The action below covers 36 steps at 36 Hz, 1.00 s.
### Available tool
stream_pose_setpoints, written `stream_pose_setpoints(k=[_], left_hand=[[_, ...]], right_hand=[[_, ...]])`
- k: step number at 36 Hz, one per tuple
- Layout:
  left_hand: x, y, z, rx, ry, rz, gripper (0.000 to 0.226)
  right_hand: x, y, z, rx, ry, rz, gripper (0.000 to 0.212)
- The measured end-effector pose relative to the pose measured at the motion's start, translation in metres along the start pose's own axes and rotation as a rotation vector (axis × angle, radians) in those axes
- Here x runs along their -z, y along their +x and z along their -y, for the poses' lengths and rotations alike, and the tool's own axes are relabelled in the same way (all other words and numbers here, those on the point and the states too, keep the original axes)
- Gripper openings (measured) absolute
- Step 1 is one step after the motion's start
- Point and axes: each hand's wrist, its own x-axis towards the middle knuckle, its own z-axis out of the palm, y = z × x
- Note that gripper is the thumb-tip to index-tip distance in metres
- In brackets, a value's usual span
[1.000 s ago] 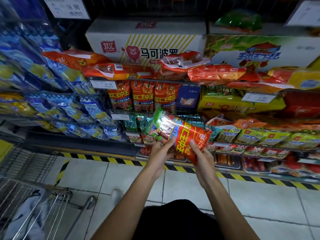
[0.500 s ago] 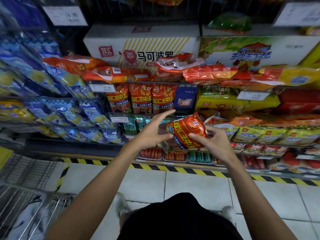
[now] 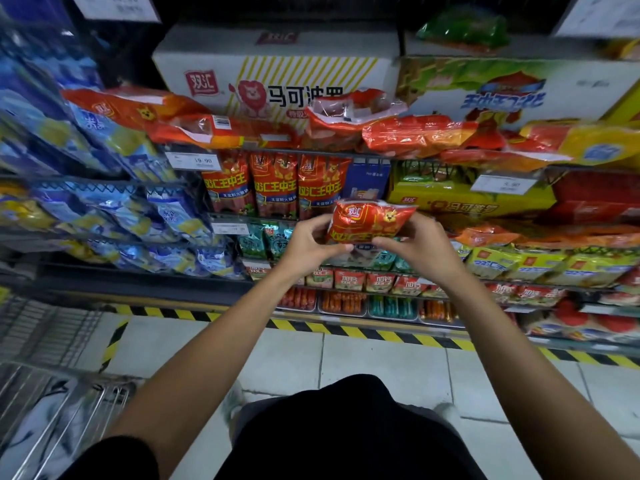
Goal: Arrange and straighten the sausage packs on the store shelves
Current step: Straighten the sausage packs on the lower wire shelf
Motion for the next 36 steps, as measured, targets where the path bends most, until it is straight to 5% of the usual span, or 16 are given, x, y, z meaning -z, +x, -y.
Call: stream_pose_setpoints(k=[8, 15, 20, 29, 33, 36], left_hand=[[-0.007, 0.026, -0.009, -0.085, 0.046, -0.081, 0.045], [-0.013, 0.059, -0.012, -0.039, 0.146, -0.108, 0.024], [-0.019, 0.074, -0.01, 0.065, 0.122, -0.143, 0.041], [-0.029, 0.089, 0.012, 0.16, 0.029, -0.125, 0.035], [-0.029, 0.094, 0.022, 0.071, 0.361, -0.133, 0.027], [-0.033, 0.096, 0.032, 0.124, 0.16, -0.201, 0.016]], right_hand=[[0.008, 0.019, 0.004, 0.026, -0.096, -0.143, 0.024], [0.012, 0.048, -0.003, 0.006, -0.152, -0.139, 0.034], [0.011, 0.069, -0.012, -0.059, -0.169, -0.085, 0.022], [0.005, 0.098, -0.036, -0.083, -0.188, 0.025, 0.029], [-0.003, 0.11, -0.048, -0.102, -0.172, 0.099, 0.029], [-0.002, 0.119, -0.057, -0.119, -0.166, 0.108, 0.029]])
